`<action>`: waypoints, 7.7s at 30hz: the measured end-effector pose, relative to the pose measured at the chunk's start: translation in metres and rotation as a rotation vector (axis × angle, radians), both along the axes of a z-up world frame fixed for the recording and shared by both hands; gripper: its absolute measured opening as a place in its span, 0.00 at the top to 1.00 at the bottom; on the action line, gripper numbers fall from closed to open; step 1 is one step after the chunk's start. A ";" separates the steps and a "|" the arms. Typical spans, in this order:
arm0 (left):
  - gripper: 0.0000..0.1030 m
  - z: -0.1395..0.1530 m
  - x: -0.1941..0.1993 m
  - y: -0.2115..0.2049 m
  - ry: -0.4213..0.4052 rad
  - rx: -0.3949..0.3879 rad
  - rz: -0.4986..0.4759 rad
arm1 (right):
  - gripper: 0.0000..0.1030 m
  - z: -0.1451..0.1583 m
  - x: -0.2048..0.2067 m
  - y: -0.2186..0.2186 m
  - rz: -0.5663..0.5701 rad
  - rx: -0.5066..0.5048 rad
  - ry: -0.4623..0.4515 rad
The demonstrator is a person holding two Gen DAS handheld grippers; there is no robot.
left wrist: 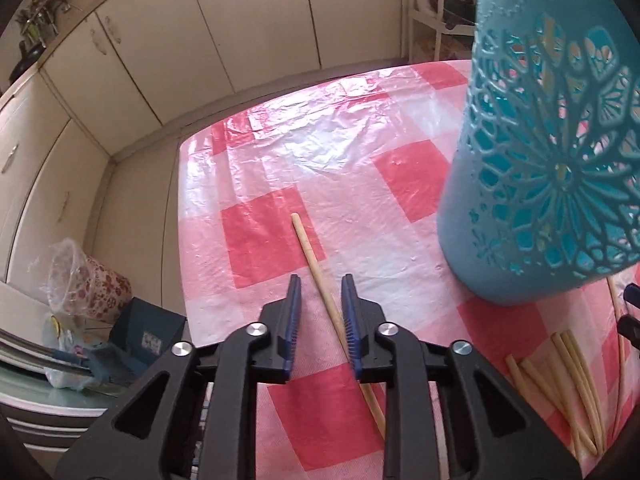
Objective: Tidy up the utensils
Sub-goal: 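Close the left tool on the lone chopstick lying apart from the pile, then carry the chopstick with the left tool over the basket and release it inside, then grasp a chopstick with the right tool and drop it into the teal basket, then close the left tool on a chopstick beside the basket while the right tool closes on another chopstick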
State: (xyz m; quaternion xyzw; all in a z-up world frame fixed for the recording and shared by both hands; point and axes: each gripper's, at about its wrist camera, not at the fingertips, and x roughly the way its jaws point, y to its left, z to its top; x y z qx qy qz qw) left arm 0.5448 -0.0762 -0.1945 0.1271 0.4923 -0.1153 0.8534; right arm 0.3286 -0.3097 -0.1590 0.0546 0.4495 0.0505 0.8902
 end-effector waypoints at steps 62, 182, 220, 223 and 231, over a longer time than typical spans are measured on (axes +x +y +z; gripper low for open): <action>0.96 0.192 -0.014 -0.060 -0.606 -0.575 0.234 | 0.59 0.002 0.000 -0.001 -0.005 0.039 0.014; 0.07 -0.005 -0.117 0.008 -0.224 -0.188 0.399 | 0.30 0.119 0.038 0.050 -0.002 0.082 -0.526; 0.07 -0.006 -0.117 0.007 -0.219 -0.172 0.404 | 0.06 0.082 -0.033 0.010 0.130 0.171 -0.288; 0.07 -0.005 -0.119 0.009 -0.223 -0.177 0.403 | 0.06 0.055 -0.027 0.032 0.189 0.099 -0.195; 0.07 -0.004 -0.120 0.009 -0.228 -0.192 0.399 | 0.26 0.026 -0.009 0.049 0.196 -0.057 -0.085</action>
